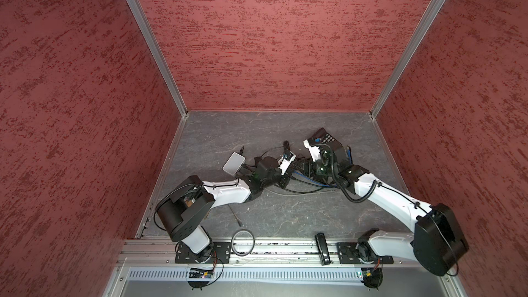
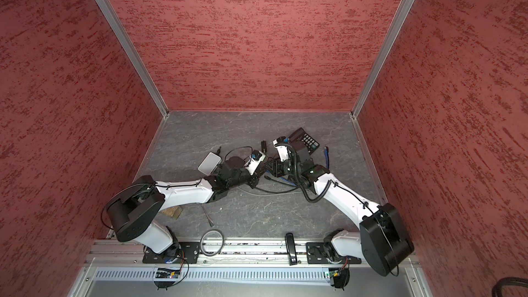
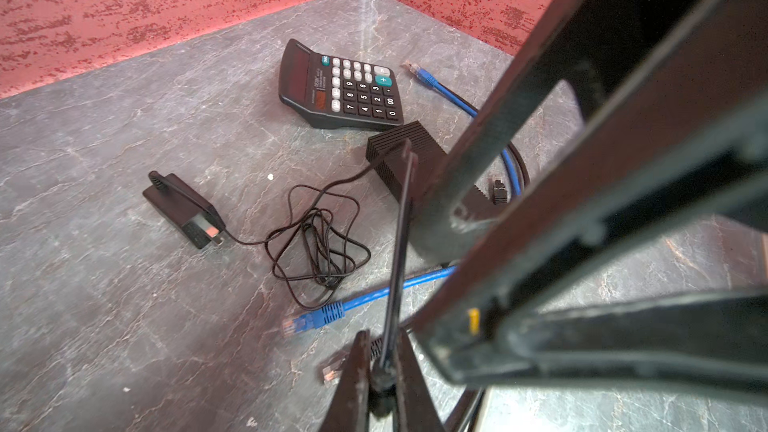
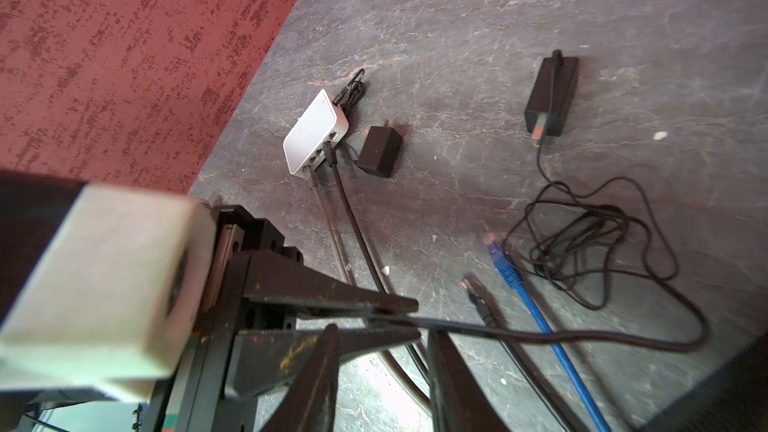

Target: Insert the plug into the switch port

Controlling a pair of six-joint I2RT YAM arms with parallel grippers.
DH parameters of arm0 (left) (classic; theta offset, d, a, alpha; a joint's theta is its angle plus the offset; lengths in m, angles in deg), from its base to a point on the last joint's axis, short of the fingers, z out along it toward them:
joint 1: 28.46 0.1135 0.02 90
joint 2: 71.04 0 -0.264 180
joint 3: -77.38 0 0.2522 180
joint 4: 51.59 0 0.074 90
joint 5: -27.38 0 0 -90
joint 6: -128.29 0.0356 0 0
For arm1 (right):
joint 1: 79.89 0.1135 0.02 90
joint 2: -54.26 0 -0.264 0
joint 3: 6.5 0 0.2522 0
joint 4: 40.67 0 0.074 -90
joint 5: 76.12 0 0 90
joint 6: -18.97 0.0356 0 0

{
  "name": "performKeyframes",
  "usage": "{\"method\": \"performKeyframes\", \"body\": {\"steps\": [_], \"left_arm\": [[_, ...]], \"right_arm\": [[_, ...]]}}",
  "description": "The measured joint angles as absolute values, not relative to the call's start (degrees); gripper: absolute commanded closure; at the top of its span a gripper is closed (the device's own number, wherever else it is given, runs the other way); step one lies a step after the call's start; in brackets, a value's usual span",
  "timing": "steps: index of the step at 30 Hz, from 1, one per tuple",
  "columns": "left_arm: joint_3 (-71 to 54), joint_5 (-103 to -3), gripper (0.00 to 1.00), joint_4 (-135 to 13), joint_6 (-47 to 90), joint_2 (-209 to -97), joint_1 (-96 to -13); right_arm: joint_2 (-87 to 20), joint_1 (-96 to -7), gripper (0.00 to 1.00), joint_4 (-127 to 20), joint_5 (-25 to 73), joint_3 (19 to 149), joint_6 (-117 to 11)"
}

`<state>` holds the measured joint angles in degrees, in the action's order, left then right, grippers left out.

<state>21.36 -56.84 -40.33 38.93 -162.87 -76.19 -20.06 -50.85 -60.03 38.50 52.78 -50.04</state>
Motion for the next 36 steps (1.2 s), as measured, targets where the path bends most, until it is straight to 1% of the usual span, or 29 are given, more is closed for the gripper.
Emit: {"method": "performKeyframes", "body": {"steps": [3,7,8,10,12,15,18,21,27,36], "left_arm": [[21.3,-56.6,0.89,-39.9,38.9,-162.9,-76.6],[21.2,-56.6,0.89,-38.6,38.9,-162.9,-76.8],[21.2,-56.6,0.89,-38.6,38.9,-163.0,-76.8],[21.2,-56.7,0.88,-38.6,38.9,-163.3,-76.8],[21.2,-56.7,0.87,-38.5,38.9,-163.7,-76.8],[21.2,-56.7,0.83,-38.3,39.0,-163.8,-76.8],[22.0,-56.6,0.73,-36.2,39.0,-163.8,-76.9],[25.0,-56.4,0.66,-31.5,39.5,-163.7,-77.3],[31.0,-56.5,0.65,-25.4,41.8,-163.7,-77.7],[33.8,-59.4,0.65,-13.1,46.2,-165.6,-79.6]], "right_arm": [[-21.4,-50.8,0.69,-58.9,39.2,52.8,-49.4],[-22.9,-50.8,0.80,-58.1,39.7,52.8,-48.7],[-23.0,-50.8,0.84,-57.8,39.9,52.8,-48.7],[-23.4,-50.7,0.94,-57.5,40.2,52.8,-48.7],[-23.7,-50.6,1.00,-57.2,40.4,52.8,-48.7],[-23.8,-50.6,1.00,-57.2,40.3,52.8,-48.7],[-23.8,-50.6,1.00,-57.2,39.8,52.8,-48.7],[-23.7,-50.6,1.00,-57.2,39.4,52.8,-48.7],[-23.2,-50.6,1.00,-57.4,39.2,52.8,-48.7],[-23.0,-50.6,1.00,-58.2,40.1,54.3,-48.7]]}}
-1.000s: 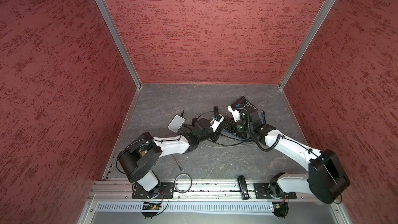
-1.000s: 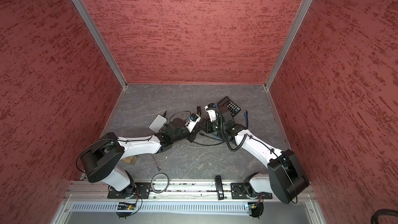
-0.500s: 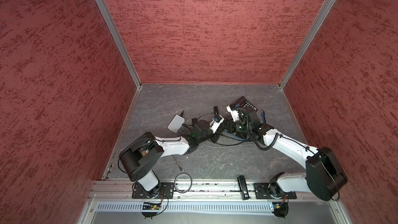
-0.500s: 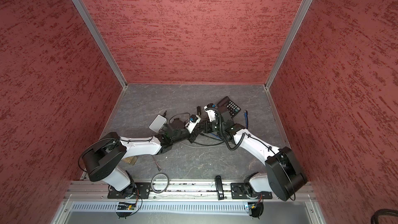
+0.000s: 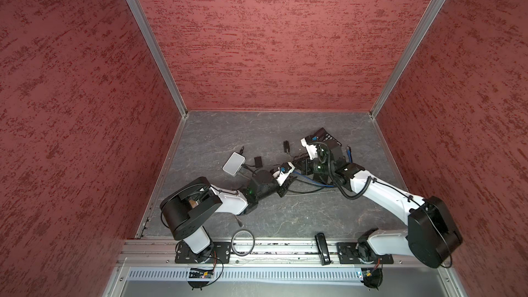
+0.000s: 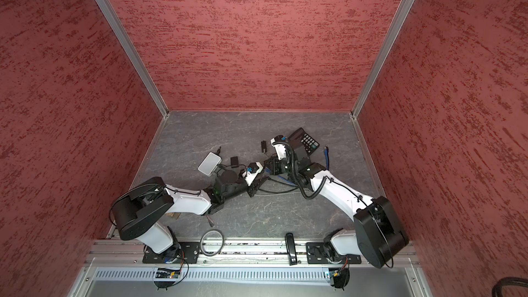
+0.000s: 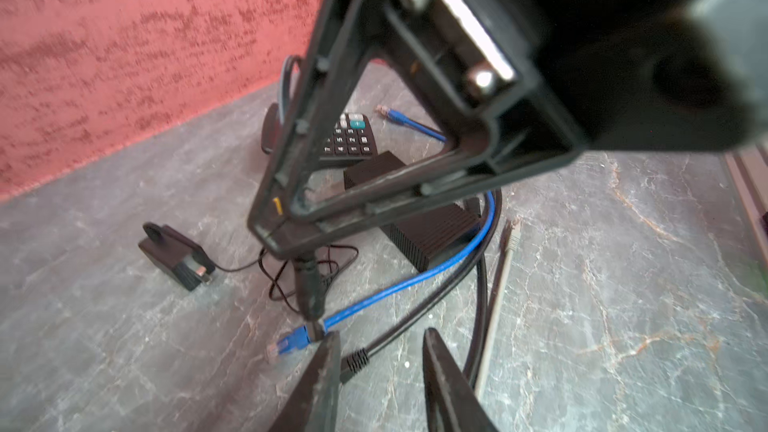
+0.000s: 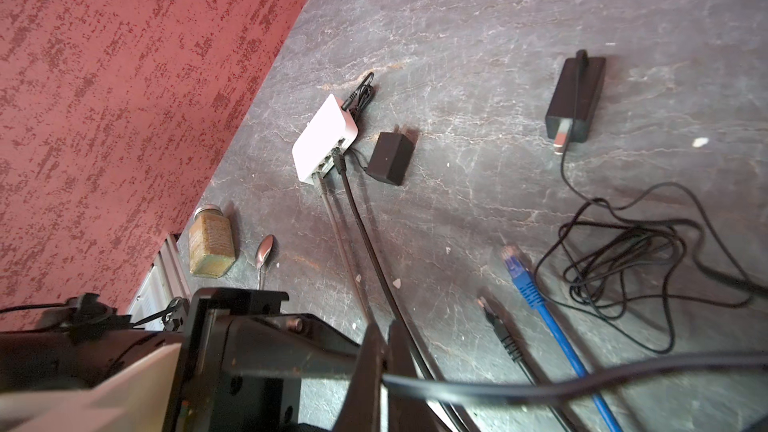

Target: Insert the plug into the switch port

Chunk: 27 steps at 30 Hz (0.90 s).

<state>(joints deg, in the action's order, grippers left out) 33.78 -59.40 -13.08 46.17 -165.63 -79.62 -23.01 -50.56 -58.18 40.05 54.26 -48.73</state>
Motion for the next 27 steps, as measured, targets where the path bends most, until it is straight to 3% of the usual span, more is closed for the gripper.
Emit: {"method": "performKeyframes", "body": {"steps": [12,27], "left_arm": [[34.7,-65.6,0.68,-1.8,53.8,-171.2,-82.4],[37.7,-67.1,0.70,-0.6,53.6,-171.3,-81.8]], "right_arm": [[-23.0,-50.6,1.00,-60.0,40.7,54.4,-48.7],[-22.0,-50.6,1.00,-61.2,40.7,55.0,-49.0]]}}
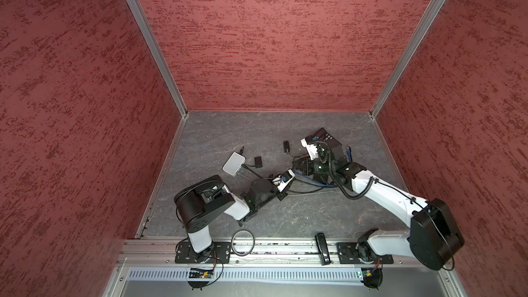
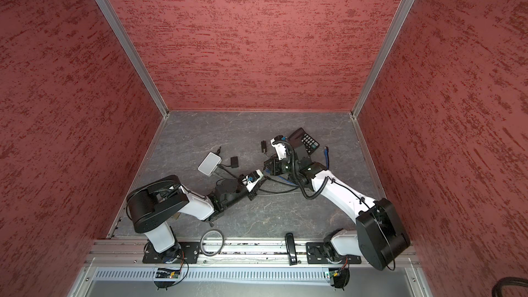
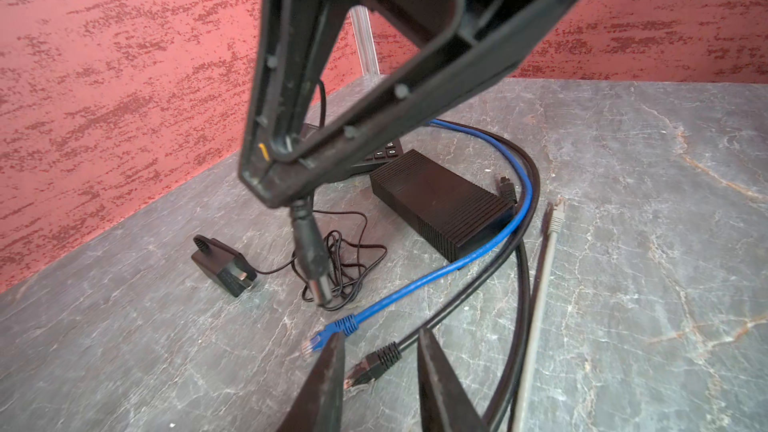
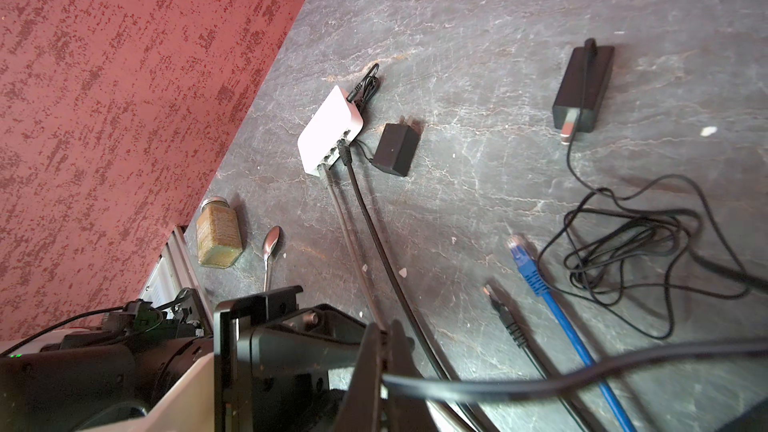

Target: Insert the plug into the switch port

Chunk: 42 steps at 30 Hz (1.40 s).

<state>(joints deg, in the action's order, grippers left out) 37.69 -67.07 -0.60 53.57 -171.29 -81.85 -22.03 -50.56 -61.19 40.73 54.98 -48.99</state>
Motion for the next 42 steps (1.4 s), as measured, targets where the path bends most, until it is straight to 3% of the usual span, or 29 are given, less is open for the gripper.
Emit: {"method": "performKeyframes", "body": {"steps": [9,15,27,42], "left_arm": [[35.0,-66.9,0.72,-1.0,53.1,-171.3,-80.2],[35.0,-65.9,0.82,-1.0,53.1,-172.1,-80.2],[34.9,-65.7,0.77,-1.0,52.7,-172.3,-80.2],[34.8,-65.7,0.79,-1.0,52.7,-172.3,-80.2]], "right_arm": [[-22.0,-50.6,1.00,-61.5,40.9,55.0,-49.0],[-22.0,-50.6,1.00,-61.5,41.3,55.0,-49.0],[-22.3,-50.6,1.00,-61.5,41.8,55.0,-49.0],[-22.5,-50.6,1.00,-61.5,42.0,55.0,-49.0]]}}
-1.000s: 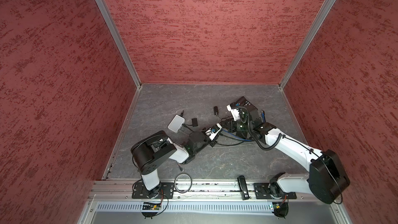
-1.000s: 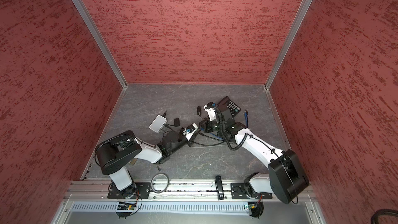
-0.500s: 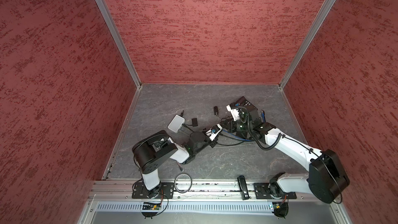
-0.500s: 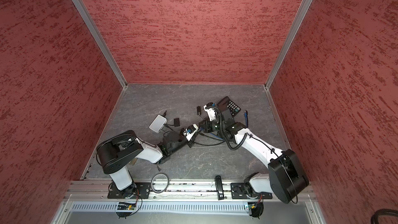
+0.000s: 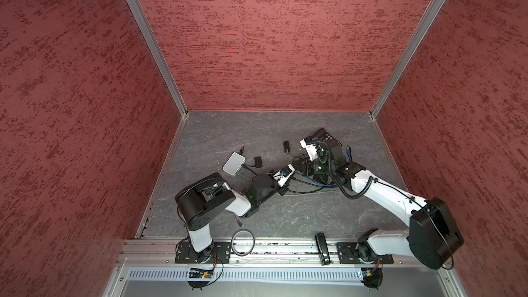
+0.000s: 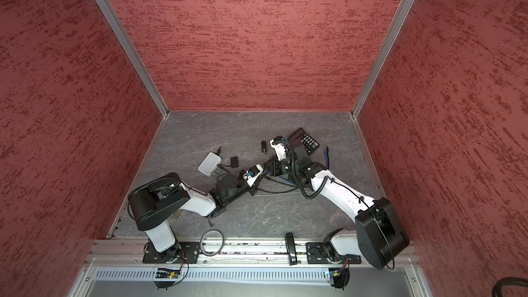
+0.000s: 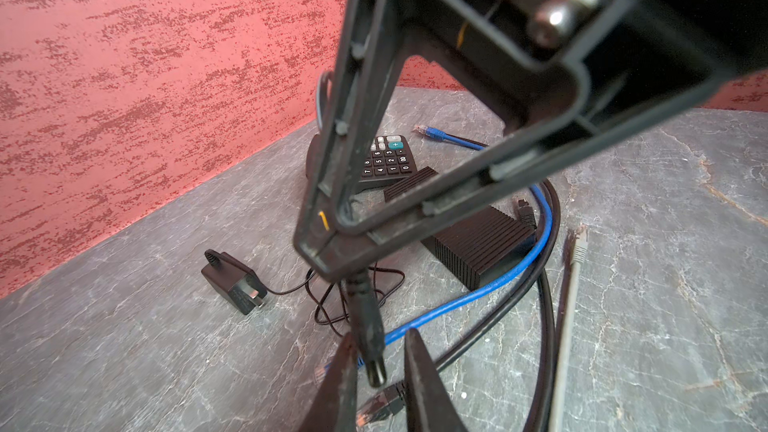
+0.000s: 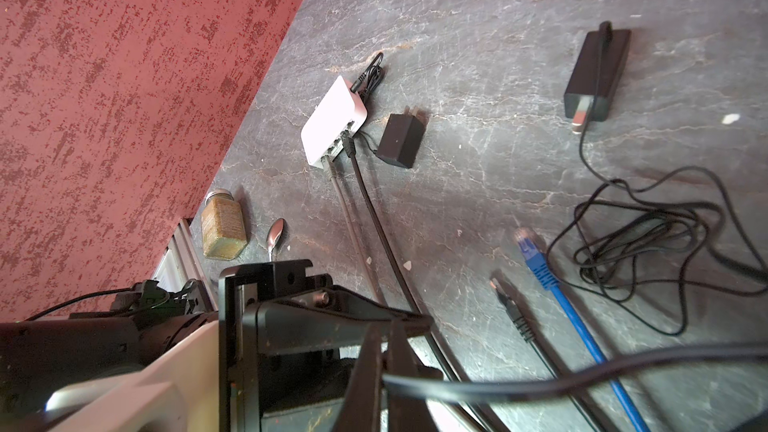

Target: Insert the plug into the switch port

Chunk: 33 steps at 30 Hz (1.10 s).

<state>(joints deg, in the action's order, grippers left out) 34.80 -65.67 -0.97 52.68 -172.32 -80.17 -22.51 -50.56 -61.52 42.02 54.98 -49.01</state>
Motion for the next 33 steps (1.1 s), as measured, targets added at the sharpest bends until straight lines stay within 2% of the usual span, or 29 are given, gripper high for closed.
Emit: {"method": "performKeyframes", "body": {"steps": [8,11,13,17,21,29,33], "left_arm": [[34.7,-65.1,0.92,-0.9,52.7,-172.3,-80.1],[34.7,-65.1,0.93,-1.1,52.5,-172.3,-79.7],[34.7,-65.1,0.94,-1.1,52.4,-172.3,-79.7],[34.7,-65.0,0.94,-1.0,52.2,-172.3,-79.8],[34.7,-64.3,0.94,-1.0,52.2,-172.3,-79.9],[33.1,-64.2,0.94,-1.1,52.2,-172.3,-79.9],[32.9,-64.2,0.94,-1.5,52.2,-172.4,-79.9]], "right_arm": [[-23.3,-50.6,1.00,-61.5,42.2,55.0,-49.1],[-23.5,-50.6,0.99,-61.5,42.2,55.0,-49.2],[-23.5,-50.6,0.96,-61.6,42.2,55.1,-49.2],[-23.5,-50.6,0.82,-62.0,42.1,55.3,-49.6],[-23.8,-50.6,0.77,-62.5,42.2,55.4,-50.0],[-24.1,-50.4,0.76,-63.8,42.2,55.4,-50.5],[-24.1,-50.3,0.81,-63.8,42.2,55.4,-50.6]]}}
